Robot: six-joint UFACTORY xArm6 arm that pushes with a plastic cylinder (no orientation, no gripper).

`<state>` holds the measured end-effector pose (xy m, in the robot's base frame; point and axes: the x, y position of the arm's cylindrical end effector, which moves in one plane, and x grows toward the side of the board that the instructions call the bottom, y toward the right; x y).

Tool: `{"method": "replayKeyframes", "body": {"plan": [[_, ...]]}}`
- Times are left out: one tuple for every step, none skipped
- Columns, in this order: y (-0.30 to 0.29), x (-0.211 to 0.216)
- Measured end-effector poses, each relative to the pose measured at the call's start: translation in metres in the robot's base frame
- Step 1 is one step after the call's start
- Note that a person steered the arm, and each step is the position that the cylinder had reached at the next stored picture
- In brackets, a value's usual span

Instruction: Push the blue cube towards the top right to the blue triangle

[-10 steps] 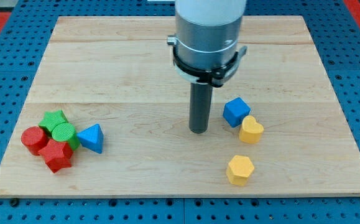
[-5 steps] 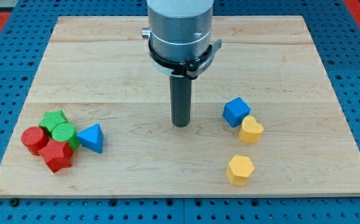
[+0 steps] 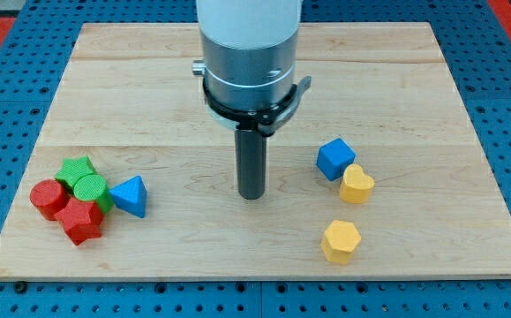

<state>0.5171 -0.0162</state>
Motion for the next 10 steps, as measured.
{"method": "replayKeyframes", "body": {"plan": [[-0.025, 0.000], [-0.050, 0.000], [-0.063, 0.000], [-0.067, 0.028], [-0.058, 0.024], [-0.042, 0.000], [-0.082, -0.021], [-0.059, -0.039], [-0.054, -0.056], [-0.008, -0.076]]}}
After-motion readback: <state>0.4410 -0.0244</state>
